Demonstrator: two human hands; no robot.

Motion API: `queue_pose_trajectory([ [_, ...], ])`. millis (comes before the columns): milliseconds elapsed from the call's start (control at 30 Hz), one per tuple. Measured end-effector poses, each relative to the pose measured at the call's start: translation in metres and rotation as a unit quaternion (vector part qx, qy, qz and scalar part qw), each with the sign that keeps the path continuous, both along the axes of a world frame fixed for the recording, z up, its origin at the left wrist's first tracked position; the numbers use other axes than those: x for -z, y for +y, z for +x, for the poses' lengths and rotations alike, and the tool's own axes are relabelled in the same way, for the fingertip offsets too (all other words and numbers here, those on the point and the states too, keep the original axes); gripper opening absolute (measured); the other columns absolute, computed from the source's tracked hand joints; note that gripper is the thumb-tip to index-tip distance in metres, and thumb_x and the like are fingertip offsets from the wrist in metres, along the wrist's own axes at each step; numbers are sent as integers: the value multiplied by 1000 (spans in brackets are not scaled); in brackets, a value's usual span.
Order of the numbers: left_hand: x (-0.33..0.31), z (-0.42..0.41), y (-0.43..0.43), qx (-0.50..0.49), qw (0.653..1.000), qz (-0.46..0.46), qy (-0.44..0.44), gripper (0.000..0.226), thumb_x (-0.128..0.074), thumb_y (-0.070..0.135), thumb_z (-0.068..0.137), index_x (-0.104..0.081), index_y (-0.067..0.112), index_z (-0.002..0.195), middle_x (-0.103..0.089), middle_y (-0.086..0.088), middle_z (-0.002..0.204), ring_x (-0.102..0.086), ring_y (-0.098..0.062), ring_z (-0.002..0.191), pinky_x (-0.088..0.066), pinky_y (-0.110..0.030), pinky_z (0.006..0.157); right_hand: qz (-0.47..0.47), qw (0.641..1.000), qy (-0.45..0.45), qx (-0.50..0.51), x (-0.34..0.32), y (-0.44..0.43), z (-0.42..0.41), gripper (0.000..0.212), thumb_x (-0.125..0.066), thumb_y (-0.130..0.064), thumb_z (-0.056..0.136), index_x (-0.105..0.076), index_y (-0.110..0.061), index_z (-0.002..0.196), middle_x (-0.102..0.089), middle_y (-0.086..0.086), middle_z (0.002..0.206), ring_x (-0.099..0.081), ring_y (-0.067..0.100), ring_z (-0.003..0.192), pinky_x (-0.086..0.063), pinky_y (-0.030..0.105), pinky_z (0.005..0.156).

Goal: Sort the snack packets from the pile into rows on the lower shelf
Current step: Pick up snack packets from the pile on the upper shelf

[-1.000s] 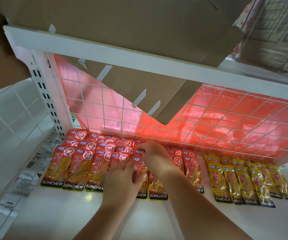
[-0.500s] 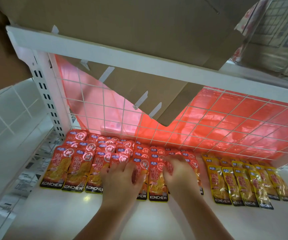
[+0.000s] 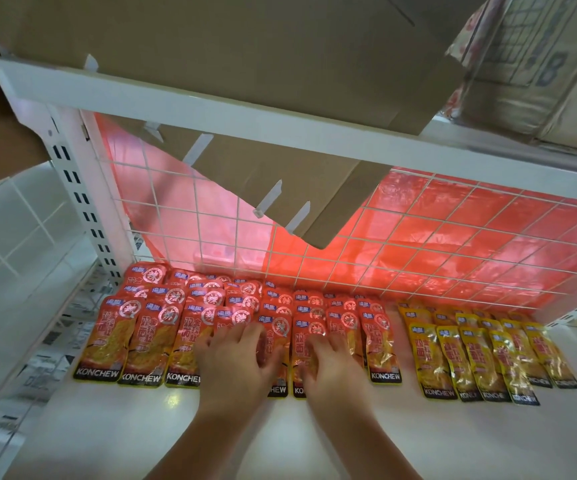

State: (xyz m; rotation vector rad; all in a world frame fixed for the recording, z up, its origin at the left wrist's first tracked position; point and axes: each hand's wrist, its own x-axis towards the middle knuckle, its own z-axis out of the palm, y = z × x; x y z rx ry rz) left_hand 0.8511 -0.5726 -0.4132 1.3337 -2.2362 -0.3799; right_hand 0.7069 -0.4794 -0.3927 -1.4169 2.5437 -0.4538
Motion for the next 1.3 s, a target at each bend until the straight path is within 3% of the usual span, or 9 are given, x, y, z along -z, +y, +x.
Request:
queue_pose_trajectory([
  [267, -2, 0, 1, -6, 1000, 3, 8, 45, -49, 64, 86, -73, 28, 100, -69, 7, 88, -65, -25, 88, -41, -49, 91, -30, 999, -22, -9, -8, 0, -1, 47, -64, -38, 93, -53, -35, 138, -51, -6, 138, -66, 20, 105, -55, 35, 90],
  [433, -3, -1, 4, -1, 998, -37, 45, 29, -67, 49, 81, -73, 26, 96, -68, 6, 86, -63, -25, 84, -42, -47, 86, -81, 997, -3, -17, -21, -3, -4, 42, -71, -33, 90, -64, -26, 131, -62, -3, 126, -67, 18, 102, -53, 26, 86],
  [567, -23, -4, 5, 25, 995, -54, 85, 26, -64, 45, 83, -72, 26, 98, -66, 9, 88, -61, -22, 85, -41, -41, 82, -127, 992, -16, -11, -39, -8, -6, 37, -72, -31, 90, -67, -24, 127, -65, -4, 119, -65, 15, 104, -47, 21, 86],
  [700, -65, -9, 4, 123, 981, -33, 144, 25, -64, 44, 87, -71, 24, 102, -67, 11, 91, -63, -16, 86, -51, -42, 79, -171, 984, -41, -22, -66, -2, -14, 30, -70, -34, 90, -67, -28, 120, -63, -12, 113, -56, -1, 100, -42, 14, 84],
  [800, -103, -20, 12, 174, 969, -17, 177, 25, -69, 37, 85, -71, 23, 106, -67, 14, 95, -62, -10, 88, -52, -32, 79, -224, 973, -48, -21, -93, 16, -24, 21, -69, -34, 90, -65, -36, 110, -59, -20, 104, -52, -8, 97, -39, 6, 78],
  [900, -144, -33, 25, 230, 953, -11, 198, 15, -68, 35, 85, -67, 33, 100, -61, 24, 91, -59, -1, 88, -43, -15, 78, -278, 959, -58, -15, -123, 35, -37, 25, -68, -34, 88, -67, -33, 113, -60, -20, 106, -56, -4, 95, -42, 14, 77],
  [1100, -235, -80, 71, 339, 910, -64, 230, 25, -61, 43, 85, -71, 29, 104, -64, 21, 93, -62, -5, 92, -45, -19, 81, -392, 920, -7, 9, -199, 110, -81, 29, -62, -44, 88, -62, -41, 117, -61, -26, 113, -58, -3, 111, -42, 8, 87],
  [1300, -315, -141, 158, 419, 863, -111, 261, 22, -59, 48, 84, -66, 39, 102, -65, 26, 97, -56, 12, 98, -37, -3, 79, -486, 871, 46, 57, -285, 234, -142, 24, -60, -50, 81, -64, -52, 104, -62, -29, 109, -64, 6, 100, -52, 18, 77],
])
